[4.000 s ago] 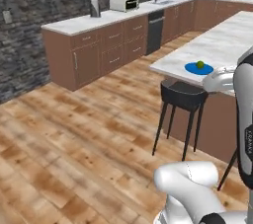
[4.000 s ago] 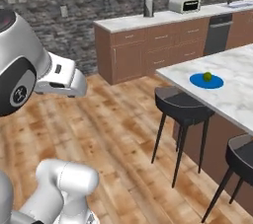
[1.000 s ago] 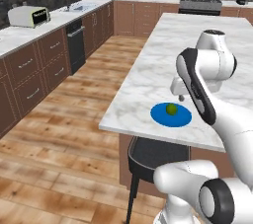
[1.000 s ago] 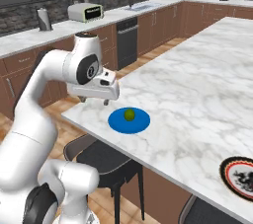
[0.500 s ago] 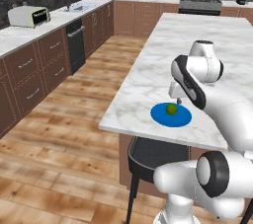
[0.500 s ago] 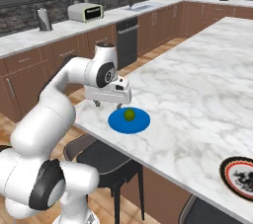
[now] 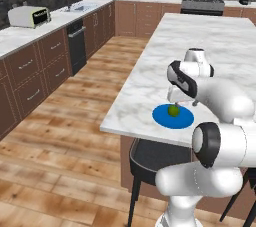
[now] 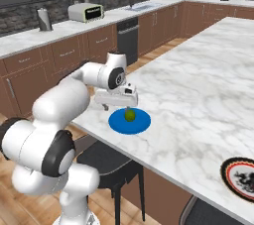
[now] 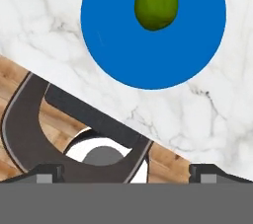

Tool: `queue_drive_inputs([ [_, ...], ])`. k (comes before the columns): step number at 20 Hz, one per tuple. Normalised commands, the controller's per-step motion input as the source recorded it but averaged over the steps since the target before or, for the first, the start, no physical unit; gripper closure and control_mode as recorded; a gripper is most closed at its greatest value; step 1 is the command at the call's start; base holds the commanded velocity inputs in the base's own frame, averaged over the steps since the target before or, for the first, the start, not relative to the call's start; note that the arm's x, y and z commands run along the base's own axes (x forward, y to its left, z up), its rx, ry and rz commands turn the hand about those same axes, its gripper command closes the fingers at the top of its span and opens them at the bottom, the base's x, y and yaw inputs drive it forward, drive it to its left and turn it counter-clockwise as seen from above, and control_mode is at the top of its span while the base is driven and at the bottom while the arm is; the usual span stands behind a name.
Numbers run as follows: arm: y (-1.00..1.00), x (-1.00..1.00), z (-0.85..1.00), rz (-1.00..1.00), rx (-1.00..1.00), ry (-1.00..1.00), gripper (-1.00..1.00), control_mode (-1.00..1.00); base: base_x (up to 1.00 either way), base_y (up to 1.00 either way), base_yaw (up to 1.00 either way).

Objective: Transport the steak and lime to the fridge. Place the steak on the rack containing meat and place the lime on the rack containing the vegetable, ensuring meats and vegetables are on different racks.

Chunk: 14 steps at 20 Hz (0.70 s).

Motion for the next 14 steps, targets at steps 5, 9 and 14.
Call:
queue_drive_inputs([
  [5, 0.0, 0.61, -0.51, 0.03, 0.0, 0.01, -1.0, -1.0, 0.0, 0.0, 0.0],
  [9, -0.14, 0.57, -0.5, 0.06, 0.01, 0.0, -1.0, -1.0, 0.0, 0.0, 0.0],
  [14, -0.16, 0.39, -0.39, 0.06, 0.03, 0.0, -1.0, -1.0, 0.0, 0.0, 0.0],
])
